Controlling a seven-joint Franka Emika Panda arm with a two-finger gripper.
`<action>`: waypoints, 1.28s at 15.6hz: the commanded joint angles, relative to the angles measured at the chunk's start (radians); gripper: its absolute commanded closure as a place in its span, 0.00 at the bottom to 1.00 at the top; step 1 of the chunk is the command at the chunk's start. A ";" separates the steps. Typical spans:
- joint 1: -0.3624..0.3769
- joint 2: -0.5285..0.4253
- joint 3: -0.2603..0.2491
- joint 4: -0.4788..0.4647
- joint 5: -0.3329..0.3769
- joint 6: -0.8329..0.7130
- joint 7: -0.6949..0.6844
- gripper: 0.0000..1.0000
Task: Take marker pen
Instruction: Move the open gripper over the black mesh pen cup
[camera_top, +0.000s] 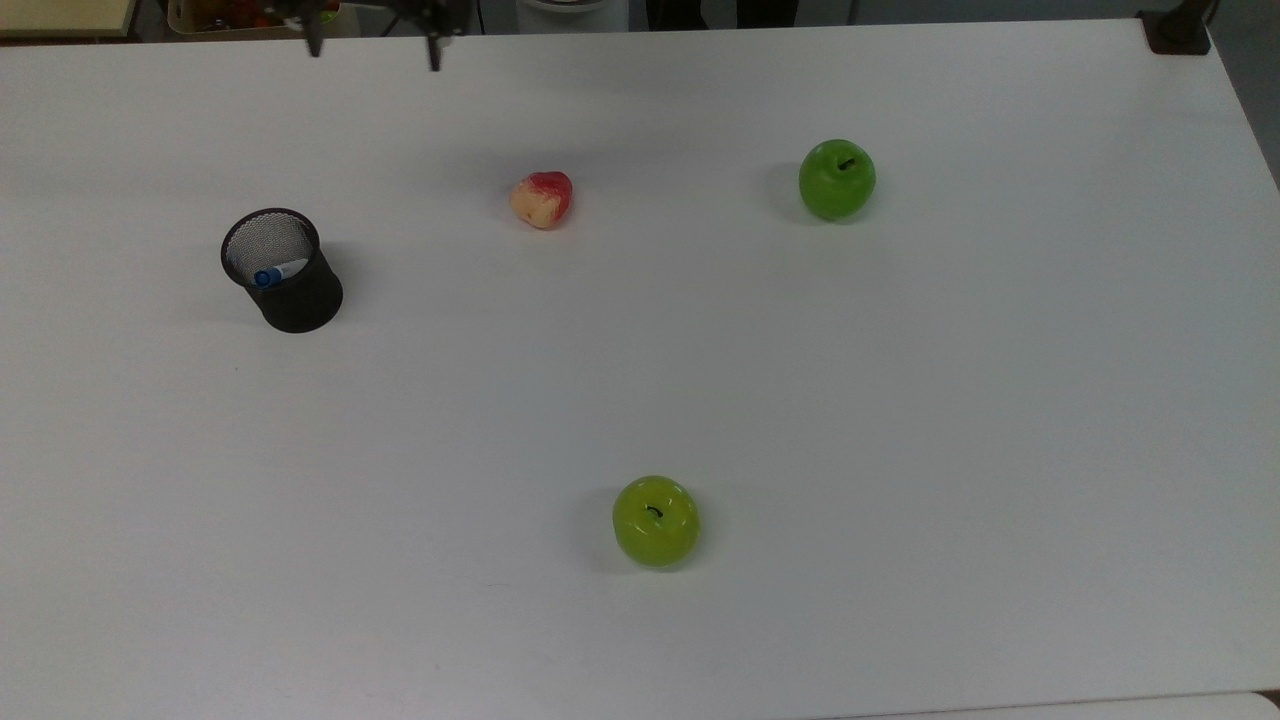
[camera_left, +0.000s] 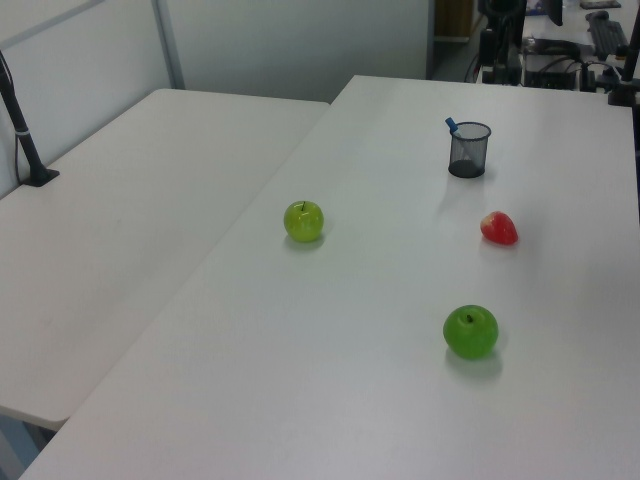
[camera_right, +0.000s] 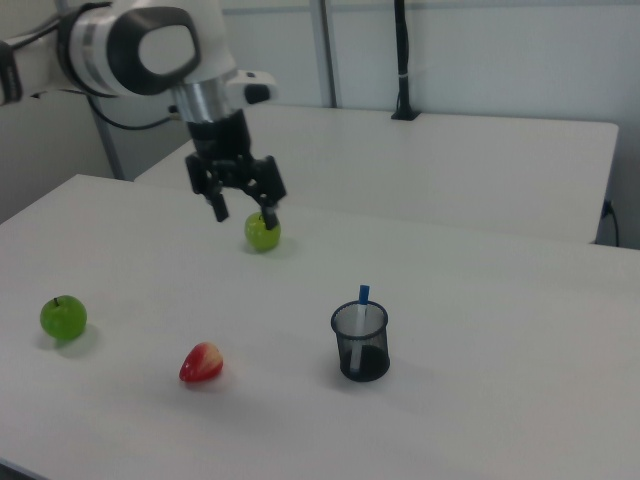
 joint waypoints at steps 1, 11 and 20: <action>-0.090 0.059 -0.002 0.017 0.016 0.086 -0.133 0.00; -0.176 0.242 -0.004 0.016 0.020 0.326 -0.221 0.00; -0.181 0.349 -0.004 0.016 0.022 0.531 -0.210 0.26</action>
